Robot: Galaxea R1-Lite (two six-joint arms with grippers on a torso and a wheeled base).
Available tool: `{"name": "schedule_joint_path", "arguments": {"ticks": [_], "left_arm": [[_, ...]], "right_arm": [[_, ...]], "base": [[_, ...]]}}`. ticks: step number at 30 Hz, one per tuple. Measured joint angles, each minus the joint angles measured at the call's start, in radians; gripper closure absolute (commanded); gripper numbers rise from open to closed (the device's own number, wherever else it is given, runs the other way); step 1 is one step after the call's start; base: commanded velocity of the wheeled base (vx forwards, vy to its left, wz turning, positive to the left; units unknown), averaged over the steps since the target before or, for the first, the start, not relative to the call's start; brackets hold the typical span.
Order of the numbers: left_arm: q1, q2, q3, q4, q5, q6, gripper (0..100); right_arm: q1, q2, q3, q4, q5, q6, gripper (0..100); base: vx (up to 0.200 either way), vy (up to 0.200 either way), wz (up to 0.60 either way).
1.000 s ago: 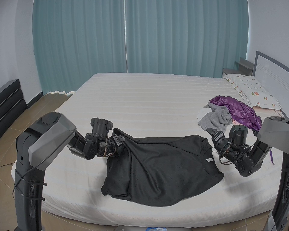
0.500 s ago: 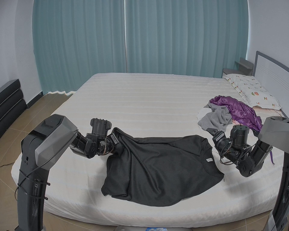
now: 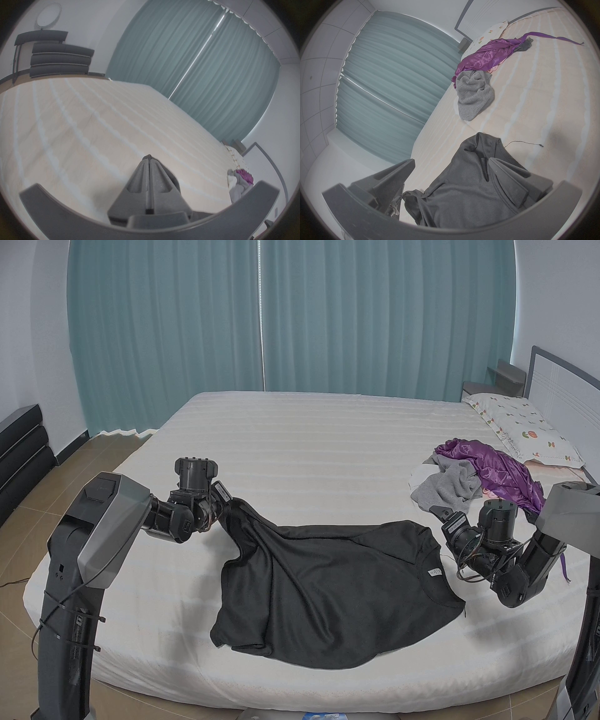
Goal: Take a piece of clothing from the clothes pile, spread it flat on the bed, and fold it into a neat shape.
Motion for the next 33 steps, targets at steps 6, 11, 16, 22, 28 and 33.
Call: {"name": "schedule_joint_path", "arguments": {"ticks": [6,11,16,22,28,33], "left_arm": [[0.018,0.089,-0.179,-0.004,0.097,0.02,100],[0.028,0.154,-0.253,-0.055,0.132,0.027,100],[0.029,0.178,-0.266,-0.053,0.132,0.024,0],[0.03,0.171,-0.235,-0.038,0.129,0.02,0],[0.029,0.09,-0.06,-0.045,0.072,0.001,0],[0.029,-0.037,0.154,-0.058,-0.02,-0.036,0]], "right_arm": [[-0.003,0.001,-0.004,0.0,-0.001,0.001,0],[-0.004,0.006,-0.004,-0.038,-0.001,0.0,0],[-0.004,0.012,0.0,-0.043,-0.001,0.0,0],[-0.006,0.016,0.006,-0.044,-0.001,0.0,0],[-0.006,0.016,0.013,-0.044,-0.001,0.001,0],[-0.007,0.014,0.023,-0.045,0.0,0.016,0]], "base": [[0.0,0.0,0.0],[0.0,0.0,0.0],[0.0,0.0,0.0],[0.0,0.0,0.0],[0.0,0.0,0.0],[0.0,0.0,0.0]]}}
